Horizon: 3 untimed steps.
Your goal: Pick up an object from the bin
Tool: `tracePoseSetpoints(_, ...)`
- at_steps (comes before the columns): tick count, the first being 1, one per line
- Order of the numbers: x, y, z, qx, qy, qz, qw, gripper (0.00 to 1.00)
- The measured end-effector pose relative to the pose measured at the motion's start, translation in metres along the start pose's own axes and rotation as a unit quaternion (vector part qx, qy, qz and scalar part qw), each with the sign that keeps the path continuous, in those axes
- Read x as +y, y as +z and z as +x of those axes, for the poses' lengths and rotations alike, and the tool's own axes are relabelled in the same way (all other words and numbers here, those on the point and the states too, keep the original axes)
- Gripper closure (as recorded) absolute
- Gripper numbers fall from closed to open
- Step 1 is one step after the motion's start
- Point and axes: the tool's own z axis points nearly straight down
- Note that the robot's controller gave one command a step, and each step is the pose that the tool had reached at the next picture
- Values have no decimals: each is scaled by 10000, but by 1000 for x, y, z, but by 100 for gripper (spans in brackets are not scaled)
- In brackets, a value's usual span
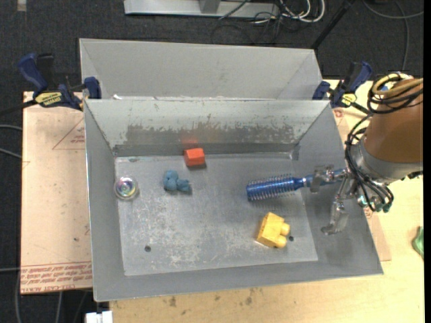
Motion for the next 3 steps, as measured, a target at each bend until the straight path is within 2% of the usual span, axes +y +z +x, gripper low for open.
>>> tracePoseSetpoints(1, 72, 68, -51, -39, -733, -12, 9973, 0)
tracePoseSetpoints(2, 148, 93, -74, -50, -1342, -10, 9909, 0)
tracePoseSetpoints(3, 144, 92, -74, -42, -1315, 9, 9913, 100)
